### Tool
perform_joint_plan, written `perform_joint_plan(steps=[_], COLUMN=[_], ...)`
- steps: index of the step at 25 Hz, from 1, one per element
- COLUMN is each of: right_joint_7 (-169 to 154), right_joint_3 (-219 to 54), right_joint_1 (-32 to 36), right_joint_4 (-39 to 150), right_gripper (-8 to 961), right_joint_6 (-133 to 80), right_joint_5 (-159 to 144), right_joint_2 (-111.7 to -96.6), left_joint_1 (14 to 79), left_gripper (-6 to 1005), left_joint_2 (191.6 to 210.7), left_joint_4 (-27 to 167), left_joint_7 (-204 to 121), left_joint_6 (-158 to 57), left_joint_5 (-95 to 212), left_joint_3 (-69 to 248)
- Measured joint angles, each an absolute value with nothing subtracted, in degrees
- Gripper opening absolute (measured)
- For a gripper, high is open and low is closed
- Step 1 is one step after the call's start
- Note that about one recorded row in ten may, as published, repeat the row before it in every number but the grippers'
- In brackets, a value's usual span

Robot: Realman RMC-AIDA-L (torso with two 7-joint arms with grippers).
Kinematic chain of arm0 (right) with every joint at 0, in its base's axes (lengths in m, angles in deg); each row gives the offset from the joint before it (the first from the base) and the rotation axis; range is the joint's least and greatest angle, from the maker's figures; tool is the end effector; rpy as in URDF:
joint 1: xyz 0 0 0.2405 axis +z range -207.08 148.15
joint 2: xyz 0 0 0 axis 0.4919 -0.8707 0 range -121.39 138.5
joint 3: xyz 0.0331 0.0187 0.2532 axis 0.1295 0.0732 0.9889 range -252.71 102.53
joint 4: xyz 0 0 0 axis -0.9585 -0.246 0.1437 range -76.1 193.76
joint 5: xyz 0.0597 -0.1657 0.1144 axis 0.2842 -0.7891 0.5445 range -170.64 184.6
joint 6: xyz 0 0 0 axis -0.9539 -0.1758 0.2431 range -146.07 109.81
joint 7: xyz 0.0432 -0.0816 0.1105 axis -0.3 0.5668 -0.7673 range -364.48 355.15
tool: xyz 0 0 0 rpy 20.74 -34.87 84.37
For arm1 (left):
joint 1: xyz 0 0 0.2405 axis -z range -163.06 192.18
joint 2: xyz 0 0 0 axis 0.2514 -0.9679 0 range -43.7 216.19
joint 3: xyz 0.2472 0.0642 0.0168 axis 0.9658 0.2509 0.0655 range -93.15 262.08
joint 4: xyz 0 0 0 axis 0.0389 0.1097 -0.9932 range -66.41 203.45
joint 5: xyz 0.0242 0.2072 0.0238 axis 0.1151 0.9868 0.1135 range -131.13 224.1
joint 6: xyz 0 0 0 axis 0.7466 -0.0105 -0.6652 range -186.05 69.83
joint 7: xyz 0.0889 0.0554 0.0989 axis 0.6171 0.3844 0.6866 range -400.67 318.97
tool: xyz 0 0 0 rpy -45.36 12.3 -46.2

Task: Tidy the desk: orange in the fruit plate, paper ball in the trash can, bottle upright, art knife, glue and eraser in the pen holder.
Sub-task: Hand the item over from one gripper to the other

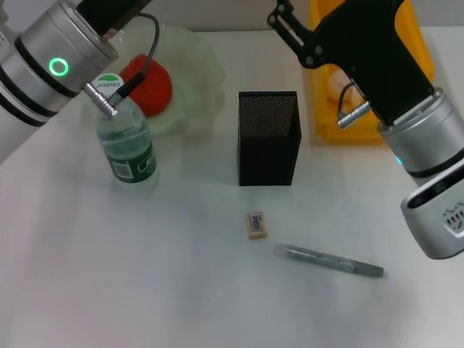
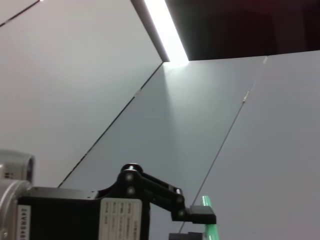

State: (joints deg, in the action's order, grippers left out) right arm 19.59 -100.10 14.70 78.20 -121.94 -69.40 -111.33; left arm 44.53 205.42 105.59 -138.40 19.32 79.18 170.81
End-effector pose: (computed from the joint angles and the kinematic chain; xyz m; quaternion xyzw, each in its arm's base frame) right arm 0.1620 0.3130 -0.0462 -0.6965 -0.1865 0.4494 0.5273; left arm -0.1377 0.3614 0.0038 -0.7068 -0.3602 -0.6087 0.0102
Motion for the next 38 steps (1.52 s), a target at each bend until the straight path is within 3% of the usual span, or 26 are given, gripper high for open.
perform_joint_plan(steps=[6,16,38], right_joint_7=[19.8,19.9,20.0], right_joint_3=[-94.6,-92.4,-91.5], right_joint_1=[14.8,14.8,14.4], right_joint_4=[78.4,78.8,80.4], right_gripper=[703,525,438], right_joint_6=[-120.3,-118.8,-118.5], right_joint_5=[-75.8,-78.0,-79.6], right_joint_2=[-111.33,-111.33,-111.33], left_joint_1=[44.4,44.4,42.6], left_gripper=[190,190,190], left_joint_2=[205.42,205.42,205.42], left_joint_4=[105.3,105.1,104.9], left_joint_7=[-138.3,-138.2,-134.7], left_joint_6=[19.3,19.4,20.1], left_joint_5=[78.2,77.4,73.8], left_joint_3=[172.0,173.1,176.8])
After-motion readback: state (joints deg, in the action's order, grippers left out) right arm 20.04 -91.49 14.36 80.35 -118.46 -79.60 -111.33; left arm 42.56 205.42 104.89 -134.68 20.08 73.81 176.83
